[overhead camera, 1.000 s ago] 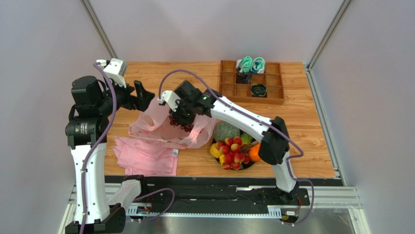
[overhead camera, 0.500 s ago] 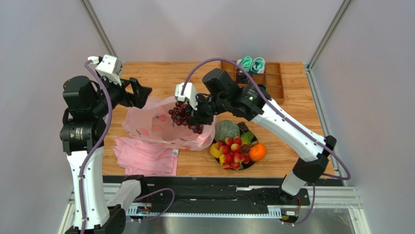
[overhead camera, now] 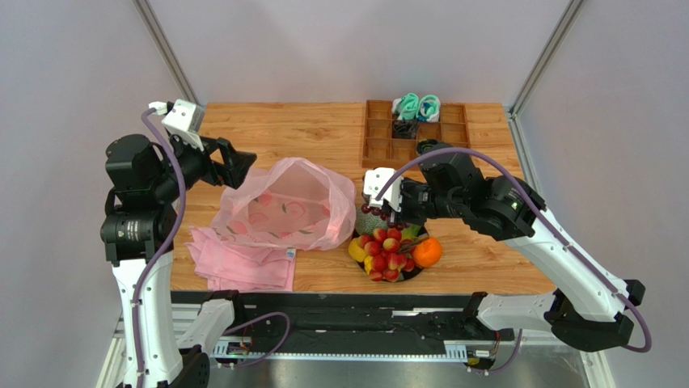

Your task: Take the fake fruits out of the plastic bag

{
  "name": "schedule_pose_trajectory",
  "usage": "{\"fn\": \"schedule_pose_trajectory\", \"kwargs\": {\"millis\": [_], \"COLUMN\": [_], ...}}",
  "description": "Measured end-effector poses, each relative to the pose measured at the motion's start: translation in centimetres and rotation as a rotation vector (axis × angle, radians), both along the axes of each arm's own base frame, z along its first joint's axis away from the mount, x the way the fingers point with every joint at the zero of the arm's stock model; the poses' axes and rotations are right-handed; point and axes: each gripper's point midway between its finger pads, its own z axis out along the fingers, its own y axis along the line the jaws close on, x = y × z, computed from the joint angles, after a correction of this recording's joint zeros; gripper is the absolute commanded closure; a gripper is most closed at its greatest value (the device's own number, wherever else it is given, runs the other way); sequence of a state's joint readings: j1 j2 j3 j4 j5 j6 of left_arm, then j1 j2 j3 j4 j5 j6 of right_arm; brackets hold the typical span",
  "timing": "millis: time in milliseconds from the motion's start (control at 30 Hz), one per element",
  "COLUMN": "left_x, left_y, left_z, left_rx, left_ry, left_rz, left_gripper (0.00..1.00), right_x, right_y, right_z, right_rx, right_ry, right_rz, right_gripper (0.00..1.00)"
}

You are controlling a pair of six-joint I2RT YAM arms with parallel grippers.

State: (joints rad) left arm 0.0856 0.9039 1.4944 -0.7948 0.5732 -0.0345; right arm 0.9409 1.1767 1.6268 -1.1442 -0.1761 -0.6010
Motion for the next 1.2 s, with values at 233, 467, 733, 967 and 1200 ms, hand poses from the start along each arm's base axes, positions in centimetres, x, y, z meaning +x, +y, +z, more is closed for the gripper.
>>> {"fn": "schedule_pose_trajectory", "kwargs": {"millis": [233, 467, 733, 967, 1200], "left_x": [0.3, 0.0, -0.4, -0.7, -0.7], "left_y": [0.2, 0.6, 0.7, 0.7, 0.7], "left_z": [-1.5, -2.3, -3.7, -4.8, -4.9], "left_rx": [0.037, 0.087, 0.109, 0.11, 0.114], "left_ry": [0.026, 0.038, 0.064, 0.095, 0.095], "left_rz": [-0.007, -0.007, -0.013, -0.016, -0.017], "left_gripper": [0.01, 0.01, 0.01, 0.01, 0.01], "right_x": [3.4, 3.5, 4.0, 4.4, 4.5], "right_y": [-3.1, -6.7, -5.6, -4.3, -3.7], "right_z": [-3.3, -10.1, -10.9, -10.7, -12.4], "right_rx": [-0.13, -0.266, -0.228, -0.185, -0.198], "right_ry": [-0.044, -0.029, -0.117, -0.156, -0.154], "right_rz": [-0.09, -0.072, 0.006, 0.055, 0.103], "right_gripper": [1.0, 1.0, 1.0, 1.0, 1.0]}}
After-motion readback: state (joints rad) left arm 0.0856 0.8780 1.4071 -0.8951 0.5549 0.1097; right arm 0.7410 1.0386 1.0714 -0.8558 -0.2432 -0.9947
